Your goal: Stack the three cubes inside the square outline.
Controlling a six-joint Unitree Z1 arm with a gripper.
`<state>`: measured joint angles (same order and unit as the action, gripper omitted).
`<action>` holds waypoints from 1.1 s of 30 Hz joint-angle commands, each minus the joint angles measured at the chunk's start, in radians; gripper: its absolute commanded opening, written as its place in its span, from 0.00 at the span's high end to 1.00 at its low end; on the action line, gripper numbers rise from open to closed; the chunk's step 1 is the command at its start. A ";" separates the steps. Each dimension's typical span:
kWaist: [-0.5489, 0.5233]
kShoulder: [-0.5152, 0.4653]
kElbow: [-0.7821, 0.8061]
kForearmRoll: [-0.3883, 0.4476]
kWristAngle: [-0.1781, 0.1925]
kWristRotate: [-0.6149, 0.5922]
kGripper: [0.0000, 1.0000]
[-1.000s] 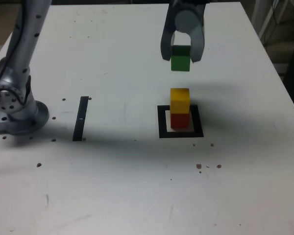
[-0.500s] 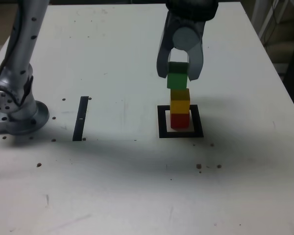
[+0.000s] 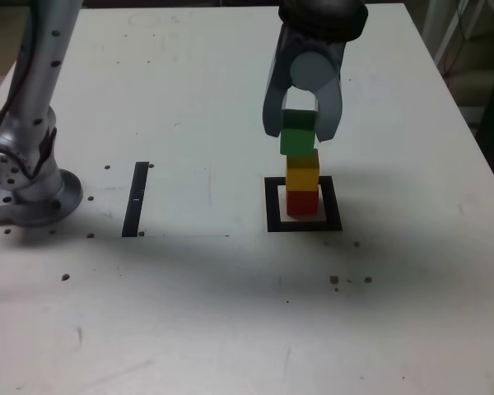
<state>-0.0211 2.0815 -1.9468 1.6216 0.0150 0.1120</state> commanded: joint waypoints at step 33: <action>-0.002 0.025 0.000 -0.002 0.004 0.011 0.03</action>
<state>-0.0211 2.1045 -1.9469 1.6099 0.0175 0.1211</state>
